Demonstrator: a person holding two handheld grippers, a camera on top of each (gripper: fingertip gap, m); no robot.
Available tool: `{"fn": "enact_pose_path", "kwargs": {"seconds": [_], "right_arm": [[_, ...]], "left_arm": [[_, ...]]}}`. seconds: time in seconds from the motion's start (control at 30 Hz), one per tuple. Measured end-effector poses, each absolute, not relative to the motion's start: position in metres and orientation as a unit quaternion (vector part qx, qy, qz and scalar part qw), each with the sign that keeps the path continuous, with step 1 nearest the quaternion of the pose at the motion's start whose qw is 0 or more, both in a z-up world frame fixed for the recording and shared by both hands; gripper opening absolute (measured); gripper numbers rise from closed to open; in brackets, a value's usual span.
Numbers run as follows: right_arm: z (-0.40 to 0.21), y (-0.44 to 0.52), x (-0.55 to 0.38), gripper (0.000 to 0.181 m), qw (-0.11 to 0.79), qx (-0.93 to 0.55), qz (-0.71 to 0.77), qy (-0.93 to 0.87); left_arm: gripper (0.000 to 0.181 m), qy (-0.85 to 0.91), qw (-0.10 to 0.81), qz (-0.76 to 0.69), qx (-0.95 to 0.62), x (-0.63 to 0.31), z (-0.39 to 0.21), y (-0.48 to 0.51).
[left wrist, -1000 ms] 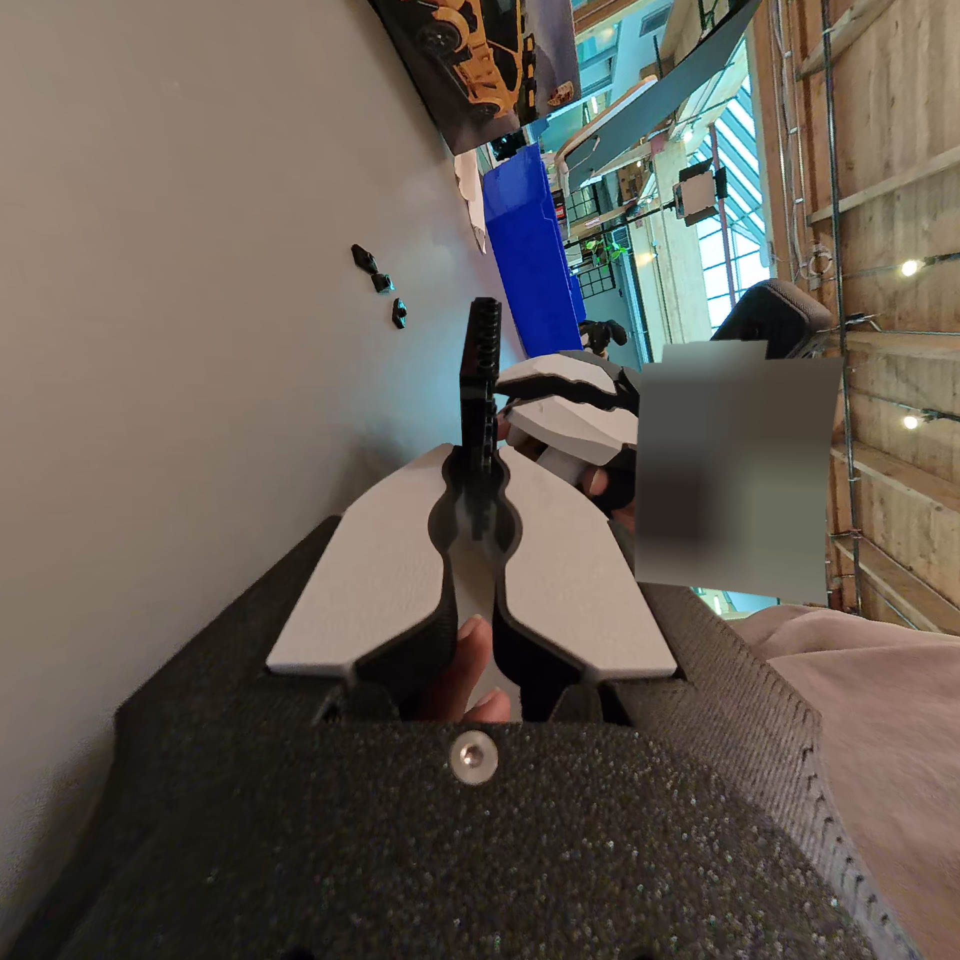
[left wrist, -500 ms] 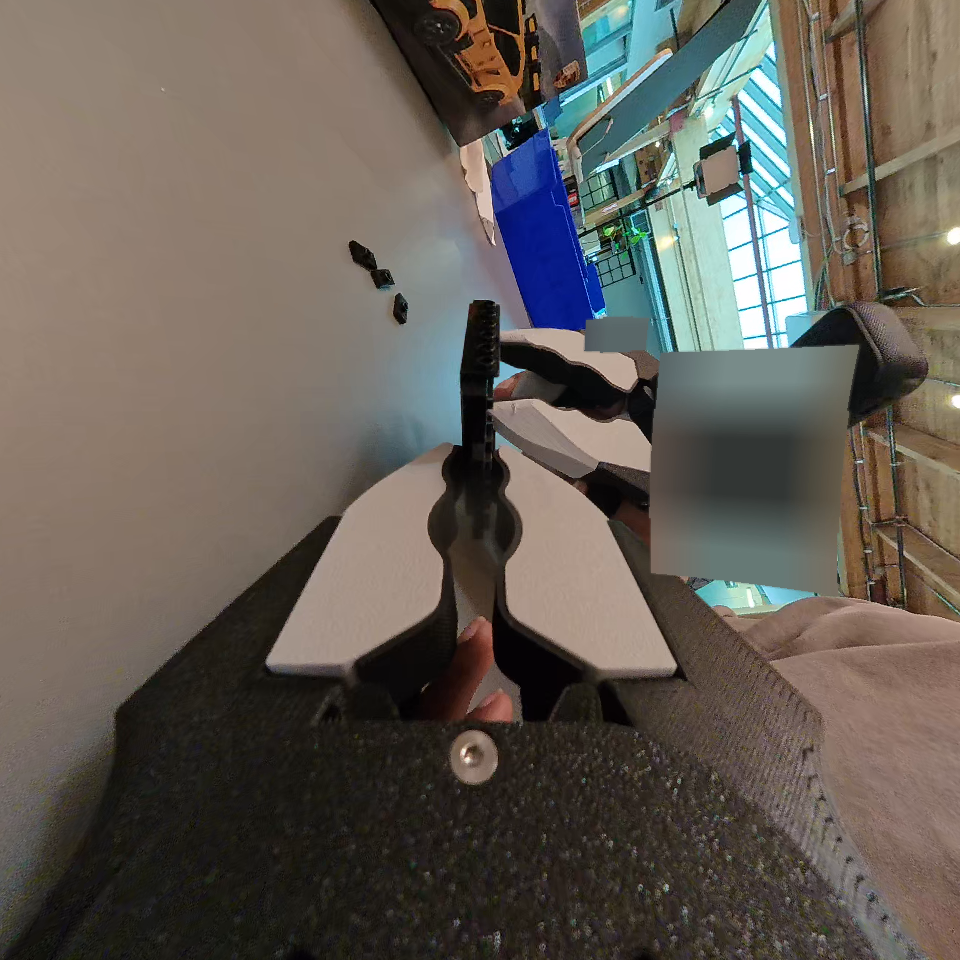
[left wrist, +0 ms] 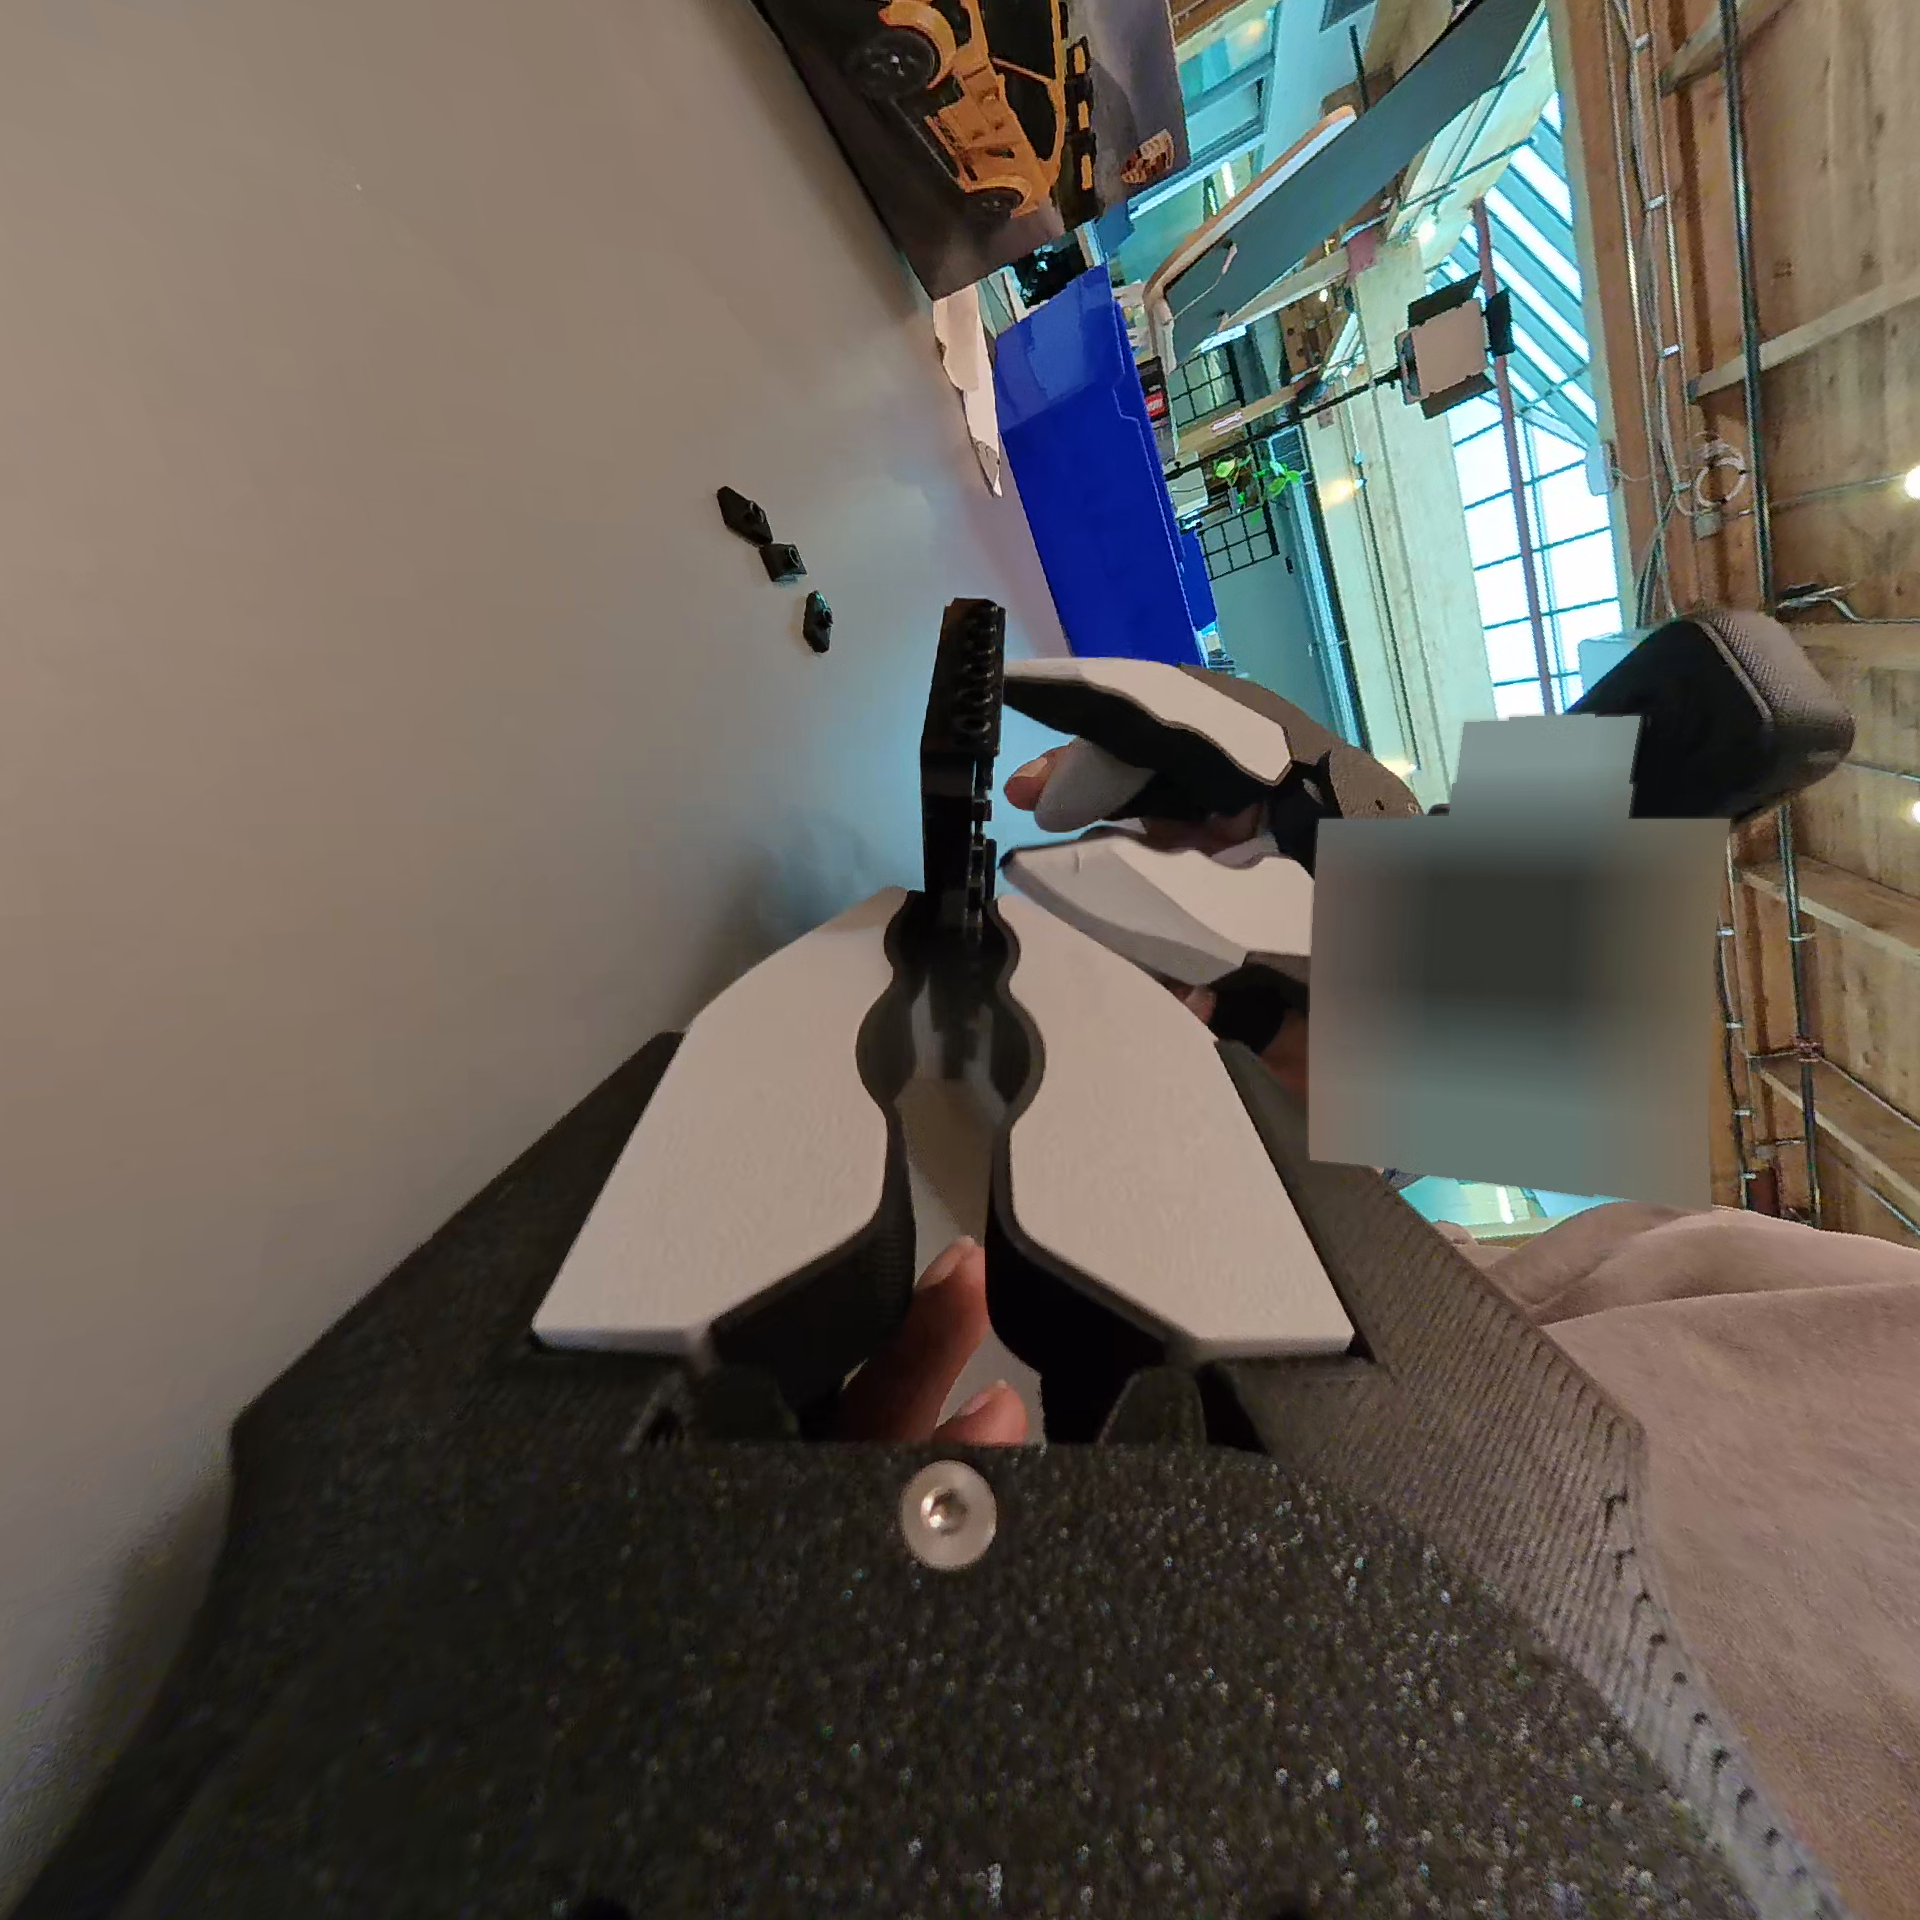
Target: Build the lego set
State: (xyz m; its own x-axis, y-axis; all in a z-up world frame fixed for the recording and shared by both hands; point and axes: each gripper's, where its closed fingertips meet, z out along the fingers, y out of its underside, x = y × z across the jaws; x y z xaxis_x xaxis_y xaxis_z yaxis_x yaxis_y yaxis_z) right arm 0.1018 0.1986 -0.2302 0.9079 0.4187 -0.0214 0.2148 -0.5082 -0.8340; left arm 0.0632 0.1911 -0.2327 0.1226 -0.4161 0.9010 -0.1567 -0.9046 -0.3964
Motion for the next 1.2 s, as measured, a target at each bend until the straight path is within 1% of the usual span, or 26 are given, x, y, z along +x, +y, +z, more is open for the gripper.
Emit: {"fn": "enact_pose_path", "kwargs": {"seconds": [0.1,0.47,0.73,0.9,1.07,1.2], "right_arm": [[-0.234,0.199,0.095,0.049,0.457,-0.862,0.106,-0.190],[-0.233,0.201,0.101,0.047,0.462,-0.864,0.100,-0.174],[-0.229,0.203,0.102,0.049,0.474,-0.849,-0.008,-0.232],[-0.221,0.200,0.101,0.038,0.488,-0.844,0.020,-0.221],[-0.223,0.195,0.088,0.018,0.482,-0.840,0.052,-0.244],[-0.231,0.195,0.084,0.016,0.464,-0.849,0.053,-0.246]], "left_arm": [[0.010,0.198,0.103,-0.632,-0.742,0.064,-0.233,0.189],[0.010,0.202,0.094,-0.637,-0.738,0.065,-0.232,0.185],[0.010,0.189,0.088,-0.638,-0.741,0.065,-0.234,0.188],[0.010,0.181,0.094,-0.639,-0.741,0.063,-0.233,0.192],[0.010,0.187,0.099,-0.637,-0.741,0.064,-0.233,0.191],[0.010,0.199,0.117,-0.629,-0.742,0.064,-0.231,0.191]]}}
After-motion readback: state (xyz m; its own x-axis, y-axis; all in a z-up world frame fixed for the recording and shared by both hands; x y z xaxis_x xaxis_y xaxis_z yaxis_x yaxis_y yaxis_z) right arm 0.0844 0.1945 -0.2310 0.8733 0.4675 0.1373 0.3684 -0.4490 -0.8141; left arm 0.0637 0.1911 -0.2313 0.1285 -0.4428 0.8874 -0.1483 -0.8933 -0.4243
